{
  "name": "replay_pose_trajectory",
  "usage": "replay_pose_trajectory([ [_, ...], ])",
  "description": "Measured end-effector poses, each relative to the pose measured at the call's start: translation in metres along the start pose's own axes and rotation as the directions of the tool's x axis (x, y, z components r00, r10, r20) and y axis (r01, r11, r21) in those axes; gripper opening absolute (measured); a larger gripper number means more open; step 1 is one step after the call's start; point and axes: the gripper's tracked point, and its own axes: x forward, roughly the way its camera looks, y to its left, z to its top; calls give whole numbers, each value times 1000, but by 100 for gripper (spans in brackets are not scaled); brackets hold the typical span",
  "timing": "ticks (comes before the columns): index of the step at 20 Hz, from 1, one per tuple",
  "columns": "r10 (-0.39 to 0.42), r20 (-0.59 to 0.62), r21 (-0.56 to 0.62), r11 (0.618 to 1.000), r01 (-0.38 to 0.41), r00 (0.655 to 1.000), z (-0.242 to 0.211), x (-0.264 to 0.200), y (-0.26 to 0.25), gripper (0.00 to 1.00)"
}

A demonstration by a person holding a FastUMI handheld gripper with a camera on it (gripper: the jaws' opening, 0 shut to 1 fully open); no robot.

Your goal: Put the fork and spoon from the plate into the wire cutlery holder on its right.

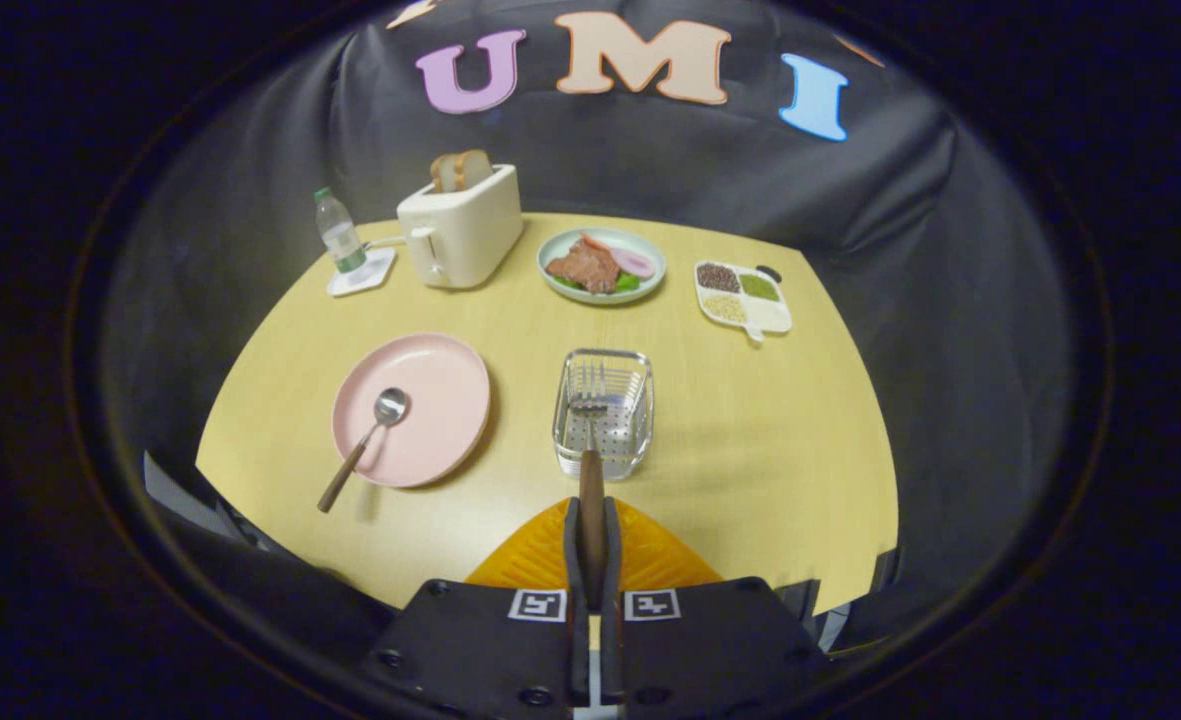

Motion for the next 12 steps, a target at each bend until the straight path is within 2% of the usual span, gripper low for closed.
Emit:
replay_pose_trajectory([
  [8, 24, -213, 31, 999, -17, 977, 3, 21, -16, 7],
  [12, 24, -259, 56, 998, -10, 966, 8, 36, -18, 9],
])
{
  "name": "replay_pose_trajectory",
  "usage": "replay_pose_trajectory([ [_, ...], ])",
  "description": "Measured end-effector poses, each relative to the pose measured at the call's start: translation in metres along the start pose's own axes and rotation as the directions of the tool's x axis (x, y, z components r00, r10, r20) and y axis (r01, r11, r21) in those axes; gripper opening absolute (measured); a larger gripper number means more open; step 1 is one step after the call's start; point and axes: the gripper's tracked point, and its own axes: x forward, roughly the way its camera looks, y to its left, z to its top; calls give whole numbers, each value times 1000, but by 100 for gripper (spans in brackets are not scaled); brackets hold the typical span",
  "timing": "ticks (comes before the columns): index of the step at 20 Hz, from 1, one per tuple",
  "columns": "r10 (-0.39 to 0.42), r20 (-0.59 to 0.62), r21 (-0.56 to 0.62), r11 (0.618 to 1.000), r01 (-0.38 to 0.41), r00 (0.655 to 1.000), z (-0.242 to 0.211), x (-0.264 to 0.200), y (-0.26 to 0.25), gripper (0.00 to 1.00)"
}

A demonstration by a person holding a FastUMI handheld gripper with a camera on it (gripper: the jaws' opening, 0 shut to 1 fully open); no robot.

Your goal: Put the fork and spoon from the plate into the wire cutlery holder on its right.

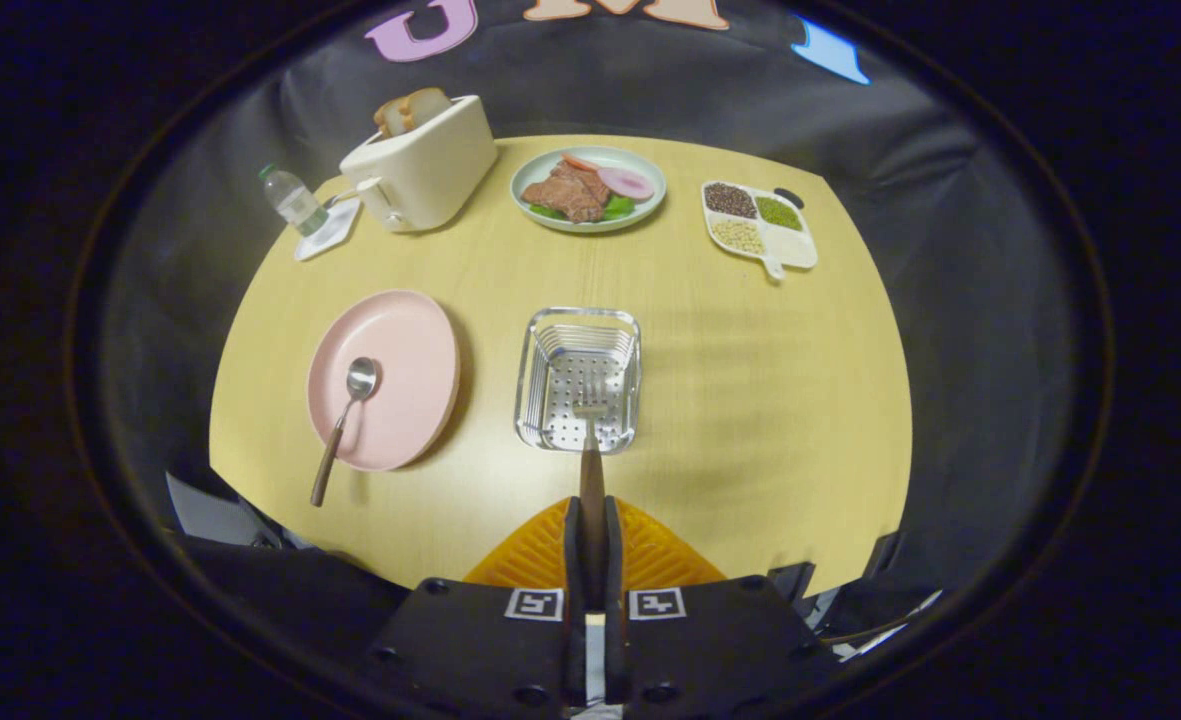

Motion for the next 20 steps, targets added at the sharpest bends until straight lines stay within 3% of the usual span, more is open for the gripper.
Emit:
replay_pose_trajectory([
  [6, -11, 19, -12, 1000, 11, 1000, 8, 3, 0, 18],
  [11, -51, 95, -25, 998, 54, 994, 8, -5, -7, 100],
  [20, -46, 286, 104, 994, 17, 957, 18, -38, 3, 100],
])
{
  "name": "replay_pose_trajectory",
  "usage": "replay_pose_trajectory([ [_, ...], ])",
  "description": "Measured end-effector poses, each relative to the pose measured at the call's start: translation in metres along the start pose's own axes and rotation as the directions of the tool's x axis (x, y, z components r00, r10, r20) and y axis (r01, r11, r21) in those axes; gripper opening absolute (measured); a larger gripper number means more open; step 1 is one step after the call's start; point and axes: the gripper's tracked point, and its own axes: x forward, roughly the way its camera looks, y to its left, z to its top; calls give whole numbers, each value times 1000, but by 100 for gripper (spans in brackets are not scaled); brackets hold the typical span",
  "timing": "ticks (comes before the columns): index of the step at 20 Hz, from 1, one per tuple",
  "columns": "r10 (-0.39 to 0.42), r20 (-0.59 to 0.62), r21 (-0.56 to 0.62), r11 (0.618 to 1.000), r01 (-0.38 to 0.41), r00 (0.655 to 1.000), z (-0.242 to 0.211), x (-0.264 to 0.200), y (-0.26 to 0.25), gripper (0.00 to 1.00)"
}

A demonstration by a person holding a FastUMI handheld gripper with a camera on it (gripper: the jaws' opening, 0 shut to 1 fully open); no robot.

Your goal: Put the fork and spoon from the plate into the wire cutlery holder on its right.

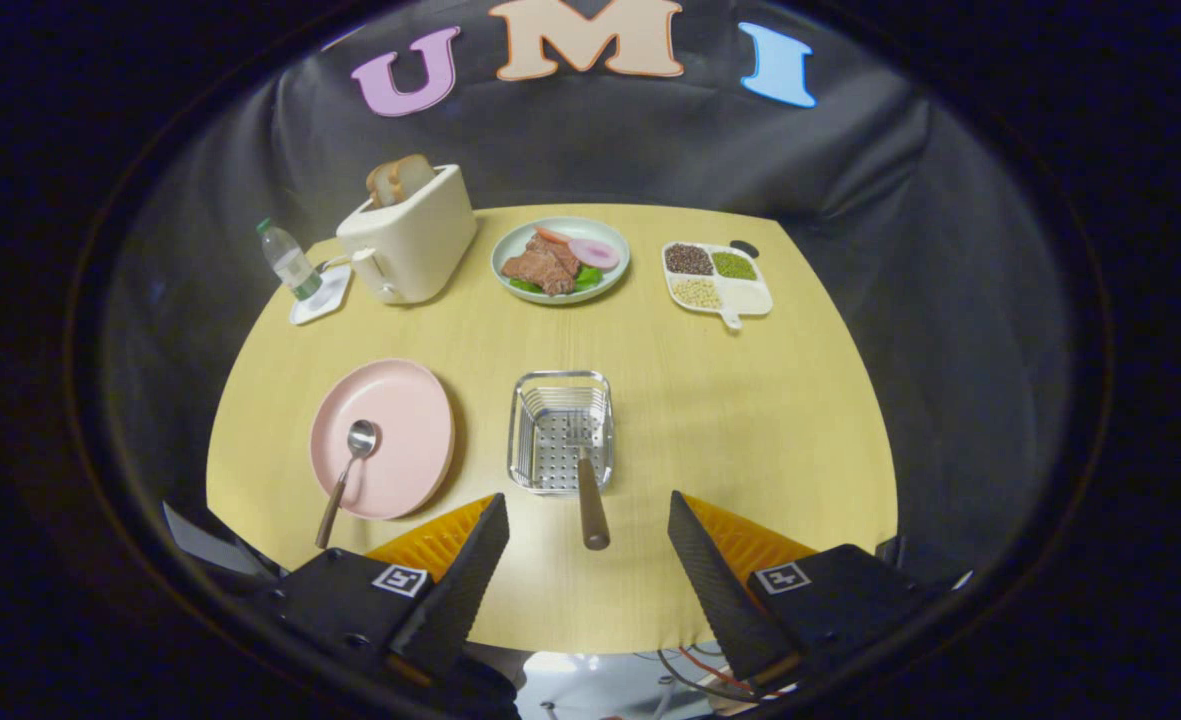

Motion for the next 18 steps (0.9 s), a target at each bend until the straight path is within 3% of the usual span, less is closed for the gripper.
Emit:
replay_pose_trajectory([
  [6, 17, 234, 18, 1000, -21, 972, 16, -26, 51, 99],
  [9, 12, 291, 34, 999, -23, 957, 4, -29, 85, 99],
  [13, -8, 321, 41, 999, -5, 947, -20, -18, 130, 99],
  [18, 78, 275, 22, 996, -87, 958, -61, 4, 202, 99],
])
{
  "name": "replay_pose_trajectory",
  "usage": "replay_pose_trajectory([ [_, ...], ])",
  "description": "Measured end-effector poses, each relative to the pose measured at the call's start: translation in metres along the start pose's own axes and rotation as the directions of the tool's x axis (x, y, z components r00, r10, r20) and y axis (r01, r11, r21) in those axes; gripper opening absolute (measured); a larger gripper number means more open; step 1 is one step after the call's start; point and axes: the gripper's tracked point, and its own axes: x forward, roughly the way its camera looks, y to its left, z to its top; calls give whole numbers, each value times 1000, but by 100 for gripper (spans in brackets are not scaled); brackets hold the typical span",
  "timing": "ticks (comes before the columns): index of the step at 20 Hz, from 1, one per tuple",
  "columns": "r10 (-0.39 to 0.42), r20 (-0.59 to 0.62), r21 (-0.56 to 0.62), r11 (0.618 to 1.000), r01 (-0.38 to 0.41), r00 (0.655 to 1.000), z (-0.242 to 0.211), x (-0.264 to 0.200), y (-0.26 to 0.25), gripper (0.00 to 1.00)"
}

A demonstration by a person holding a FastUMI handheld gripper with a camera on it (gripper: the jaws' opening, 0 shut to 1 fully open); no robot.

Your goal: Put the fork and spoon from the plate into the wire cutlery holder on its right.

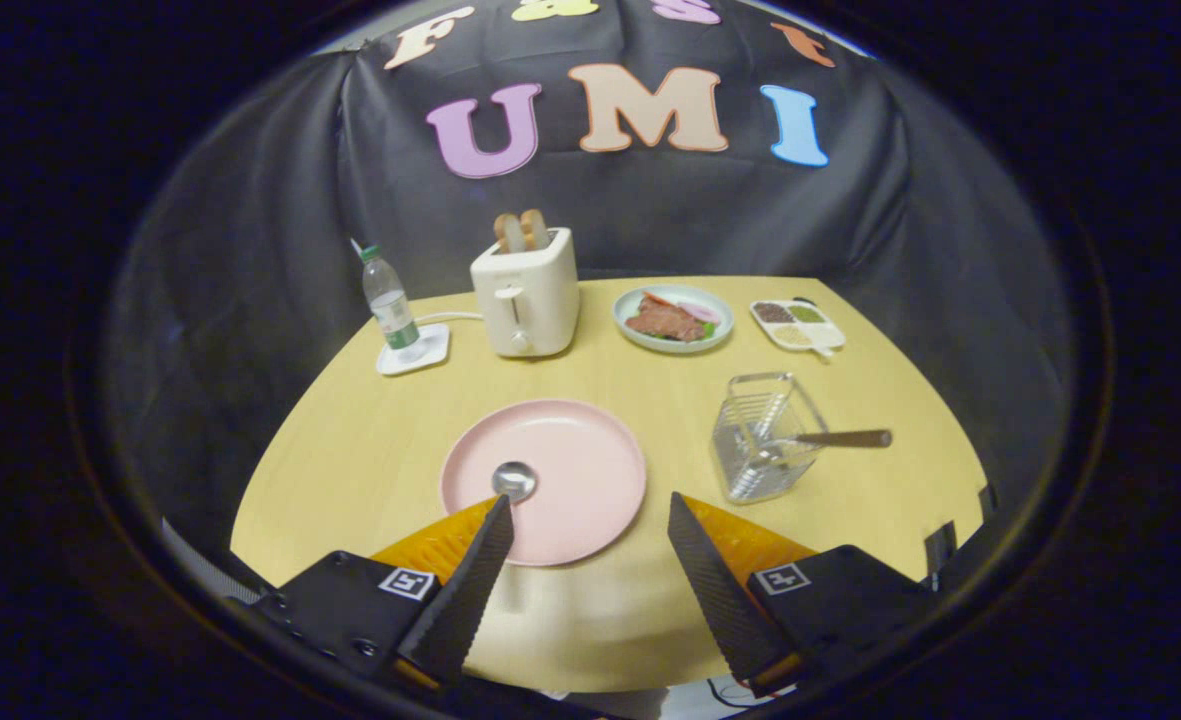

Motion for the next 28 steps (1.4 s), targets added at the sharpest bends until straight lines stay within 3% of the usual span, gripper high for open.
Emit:
replay_pose_trajectory([
  [7, 71, -106, -63, 995, -78, 992, -65, 19, 47, 99],
  [13, 63, -140, -27, 997, -67, 988, -84, 41, 60, 99],
  [16, 53, -138, -20, 998, -56, 989, -84, 48, 61, 94],
  [25, 17, -185, -26, 999, -22, 983, -97, 56, 52, 16],
  [28, -7, -187, -59, 998, -4, 982, -96, 53, 48, 10],
])
